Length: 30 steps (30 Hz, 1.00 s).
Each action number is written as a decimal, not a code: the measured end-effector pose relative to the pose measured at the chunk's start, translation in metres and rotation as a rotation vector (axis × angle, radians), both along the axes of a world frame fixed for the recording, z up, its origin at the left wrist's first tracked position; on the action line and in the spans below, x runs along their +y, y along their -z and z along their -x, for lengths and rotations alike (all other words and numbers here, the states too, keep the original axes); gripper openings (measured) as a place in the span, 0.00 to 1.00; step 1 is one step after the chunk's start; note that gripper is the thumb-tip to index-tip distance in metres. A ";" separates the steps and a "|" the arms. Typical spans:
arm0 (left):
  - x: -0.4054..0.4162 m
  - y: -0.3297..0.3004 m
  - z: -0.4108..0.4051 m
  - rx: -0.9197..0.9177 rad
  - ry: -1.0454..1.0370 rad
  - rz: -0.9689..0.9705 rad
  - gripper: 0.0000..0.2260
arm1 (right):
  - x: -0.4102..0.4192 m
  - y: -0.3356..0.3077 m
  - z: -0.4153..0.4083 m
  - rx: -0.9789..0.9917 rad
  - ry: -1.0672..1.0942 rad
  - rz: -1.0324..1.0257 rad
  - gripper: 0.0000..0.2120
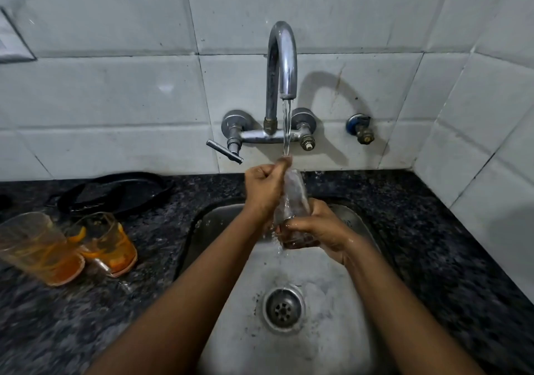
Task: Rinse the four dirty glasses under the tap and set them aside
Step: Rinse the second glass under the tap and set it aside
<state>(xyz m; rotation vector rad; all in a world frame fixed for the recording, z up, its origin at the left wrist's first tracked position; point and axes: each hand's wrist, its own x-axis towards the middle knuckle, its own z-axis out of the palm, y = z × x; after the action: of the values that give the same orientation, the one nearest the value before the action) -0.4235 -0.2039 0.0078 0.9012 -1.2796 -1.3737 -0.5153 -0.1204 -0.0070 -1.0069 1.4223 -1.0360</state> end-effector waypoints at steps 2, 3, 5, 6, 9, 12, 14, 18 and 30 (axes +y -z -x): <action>-0.003 -0.006 -0.004 0.056 0.026 -0.072 0.19 | -0.004 0.006 0.001 -0.008 0.035 0.027 0.23; -0.004 -0.009 -0.006 0.127 0.057 -0.130 0.19 | -0.007 0.008 0.000 0.006 0.071 0.052 0.26; -0.009 -0.014 -0.008 0.350 0.149 -0.215 0.19 | -0.013 0.010 -0.001 0.057 0.123 0.108 0.33; -0.010 -0.017 -0.009 0.412 0.175 -0.232 0.19 | -0.016 0.010 0.000 0.082 0.144 0.137 0.35; -0.009 -0.019 -0.011 0.363 0.138 -0.245 0.22 | -0.023 0.007 0.001 0.235 0.156 0.182 0.38; -0.008 -0.010 -0.016 0.157 0.101 -0.214 0.23 | -0.027 -0.006 0.002 0.703 0.076 0.193 0.42; -0.009 0.004 -0.021 -0.018 0.091 -0.212 0.22 | -0.024 -0.022 0.003 0.926 0.003 0.217 0.39; -0.004 0.030 -0.029 0.168 0.303 -0.528 0.27 | -0.017 -0.050 0.014 0.795 -0.094 0.221 0.32; 0.016 0.032 -0.027 0.167 -0.184 -0.093 0.07 | -0.061 -0.021 -0.018 0.321 0.336 -0.072 0.26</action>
<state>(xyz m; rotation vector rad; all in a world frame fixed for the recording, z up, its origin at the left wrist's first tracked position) -0.3969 -0.1882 -0.0243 0.9231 -0.9879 -1.3411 -0.4970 -0.1813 0.0136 -0.9298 1.9279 -1.0856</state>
